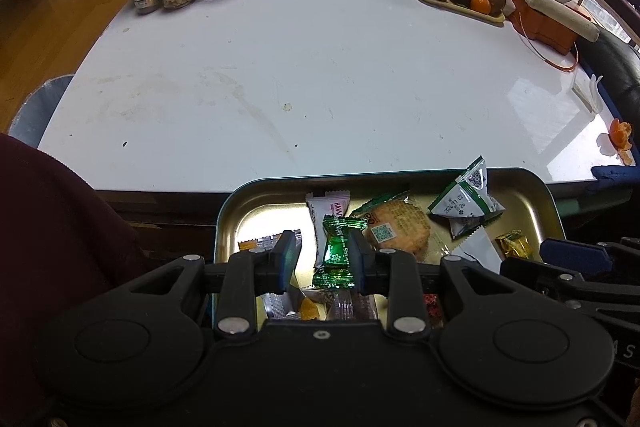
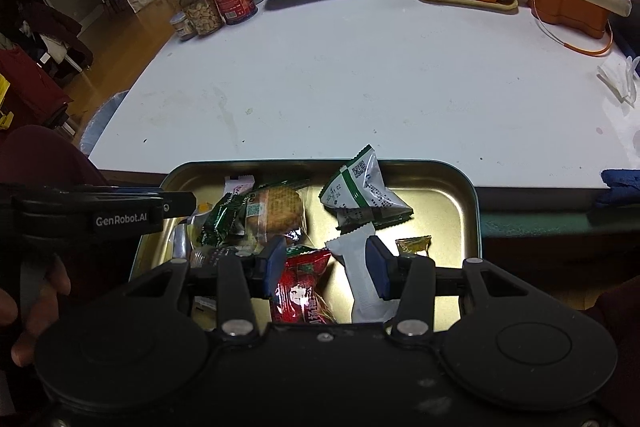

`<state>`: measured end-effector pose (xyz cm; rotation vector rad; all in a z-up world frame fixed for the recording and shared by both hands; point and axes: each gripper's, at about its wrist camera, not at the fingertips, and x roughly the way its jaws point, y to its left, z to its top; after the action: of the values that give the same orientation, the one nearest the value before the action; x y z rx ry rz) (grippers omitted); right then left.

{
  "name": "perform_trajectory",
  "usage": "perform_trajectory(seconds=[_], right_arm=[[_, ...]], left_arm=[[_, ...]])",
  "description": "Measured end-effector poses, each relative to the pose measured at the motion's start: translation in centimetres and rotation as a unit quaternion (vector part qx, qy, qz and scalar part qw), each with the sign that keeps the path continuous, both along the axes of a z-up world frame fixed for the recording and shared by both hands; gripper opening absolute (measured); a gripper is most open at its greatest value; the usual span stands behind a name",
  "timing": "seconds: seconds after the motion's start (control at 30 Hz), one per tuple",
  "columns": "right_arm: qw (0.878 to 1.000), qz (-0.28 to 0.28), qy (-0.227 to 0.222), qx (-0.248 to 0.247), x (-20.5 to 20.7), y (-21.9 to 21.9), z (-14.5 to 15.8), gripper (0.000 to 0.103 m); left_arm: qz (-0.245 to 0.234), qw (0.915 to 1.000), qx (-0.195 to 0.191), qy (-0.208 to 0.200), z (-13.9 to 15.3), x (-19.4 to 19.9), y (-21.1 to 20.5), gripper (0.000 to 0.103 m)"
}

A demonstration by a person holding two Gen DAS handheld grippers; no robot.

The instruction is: Organize snacks

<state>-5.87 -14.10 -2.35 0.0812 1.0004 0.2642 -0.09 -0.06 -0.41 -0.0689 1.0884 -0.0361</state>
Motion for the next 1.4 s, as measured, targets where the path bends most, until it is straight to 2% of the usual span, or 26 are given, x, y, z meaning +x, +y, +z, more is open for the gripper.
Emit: perform_trajectory(seconds=[0.83,1.1,1.2,1.4], right_arm=[[1.0,-0.004,0.003,0.006,0.12,-0.18,-0.09,0.047],[1.0,-0.003,0.003,0.007,0.12,-0.15,-0.13,0.047],[1.0,-0.002,0.002,0.006,0.09,-0.09,-0.12,0.047],[1.0,0.001,0.002,0.005,0.02,0.1,-0.14,0.047]], left_arm=[[0.006,1.0,0.004,-0.002,0.1,-0.03,0.11,0.038],[-0.004,0.9999,-0.002,0.01,-0.11,0.18,0.12,0.038],[0.002,0.9998,0.012,0.018,-0.26,0.25,0.0,0.04],[0.004,1.0,0.006,0.003,0.18,-0.01,0.22,0.04]])
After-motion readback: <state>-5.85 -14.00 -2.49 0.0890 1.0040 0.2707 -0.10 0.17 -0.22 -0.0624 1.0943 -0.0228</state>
